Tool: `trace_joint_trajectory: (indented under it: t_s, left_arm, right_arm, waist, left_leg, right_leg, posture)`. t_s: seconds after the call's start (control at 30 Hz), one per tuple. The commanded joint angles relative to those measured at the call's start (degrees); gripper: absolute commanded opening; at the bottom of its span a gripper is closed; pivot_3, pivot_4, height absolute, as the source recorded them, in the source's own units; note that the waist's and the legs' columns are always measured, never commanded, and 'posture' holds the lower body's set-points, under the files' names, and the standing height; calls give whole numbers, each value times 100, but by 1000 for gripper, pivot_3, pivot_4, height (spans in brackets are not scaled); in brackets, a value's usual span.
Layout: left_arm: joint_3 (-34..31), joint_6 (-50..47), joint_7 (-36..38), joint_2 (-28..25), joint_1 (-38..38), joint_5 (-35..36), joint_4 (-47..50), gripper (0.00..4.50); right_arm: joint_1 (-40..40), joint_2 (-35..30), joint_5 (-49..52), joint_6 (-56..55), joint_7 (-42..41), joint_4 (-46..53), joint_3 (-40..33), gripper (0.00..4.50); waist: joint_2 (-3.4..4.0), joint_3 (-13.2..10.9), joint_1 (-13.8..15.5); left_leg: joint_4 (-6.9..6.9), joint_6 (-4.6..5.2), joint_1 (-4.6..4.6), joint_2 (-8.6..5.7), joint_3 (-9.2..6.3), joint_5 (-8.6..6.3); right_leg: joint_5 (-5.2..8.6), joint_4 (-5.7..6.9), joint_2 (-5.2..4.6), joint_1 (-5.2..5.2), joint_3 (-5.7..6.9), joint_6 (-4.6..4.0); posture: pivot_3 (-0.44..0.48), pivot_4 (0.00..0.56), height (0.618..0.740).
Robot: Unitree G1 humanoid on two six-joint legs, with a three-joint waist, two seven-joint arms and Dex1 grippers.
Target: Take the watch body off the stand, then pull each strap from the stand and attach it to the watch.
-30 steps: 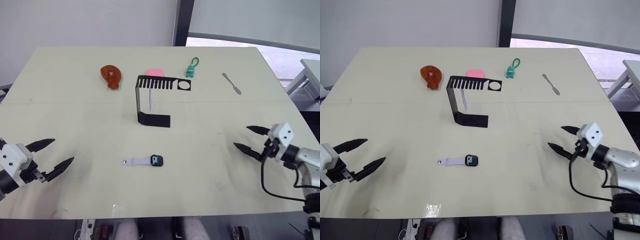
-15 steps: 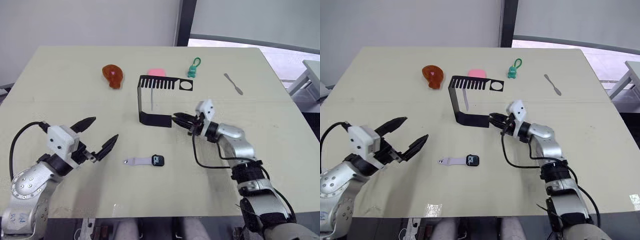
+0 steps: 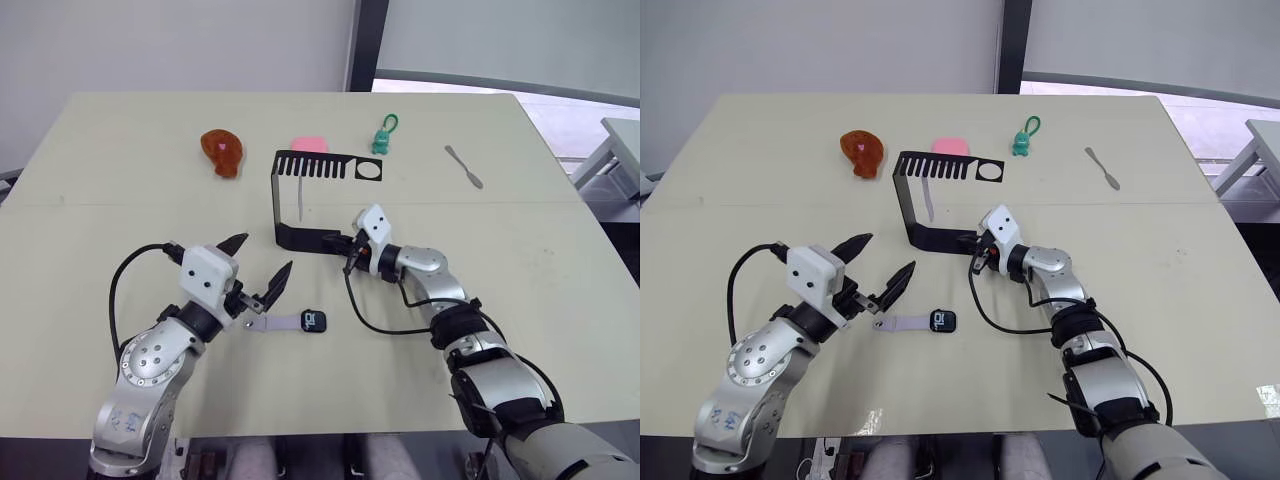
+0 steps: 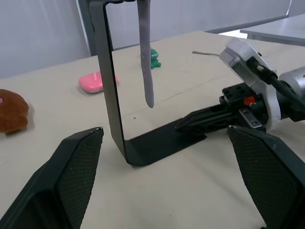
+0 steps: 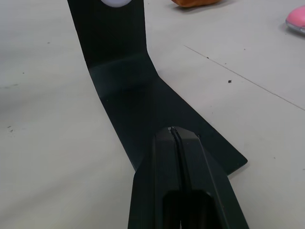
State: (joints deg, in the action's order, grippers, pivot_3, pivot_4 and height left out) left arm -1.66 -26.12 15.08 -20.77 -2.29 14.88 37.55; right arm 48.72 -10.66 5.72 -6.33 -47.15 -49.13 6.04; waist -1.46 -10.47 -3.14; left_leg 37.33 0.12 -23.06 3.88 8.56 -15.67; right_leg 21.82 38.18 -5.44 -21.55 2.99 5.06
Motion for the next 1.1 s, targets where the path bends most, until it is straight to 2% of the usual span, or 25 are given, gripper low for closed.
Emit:
trace_joint_trajectory:
  t_s: [0.03,0.27,0.37,1.1]
  left_arm:
    - [248,5,-129,166,-255,-174,-23,4500]
    - [673,89,-228,415,-747,-606,-626,4500]
    - [770,203,-317,556,-894,-813,-835,3665]
    - [1084,616,-1112,1660,-2199,-1804,-2615,3665]
  right_arm:
    - [179,16,-76,-245,150,-280,-113,53]
    - [175,35,-106,-393,13,-609,-108,53]
    - [145,70,-104,-374,-73,-604,-92,0]
    - [68,184,-202,-275,-314,-545,68,0]
  waist:
    - [0,0,2]
    - [0,1,7]
    - [0,1,7]
    - [-2,2,12]
  left_leg:
    - [0,0,0,0,0,0]
    - [1,0,2,1,0,1]
    - [1,0,3,1,0,1]
    - [7,0,4,2,0,1]
  right_leg:
    - [0,0,0,0,0,0]
    - [0,3,1,2,0,0]
    - [0,5,1,2,0,0]
    - [0,13,0,3,3,0]
  posture:
    - [0,150,740]
    - [0,150,740]
    - [0,150,740]
    - [0,150,740]
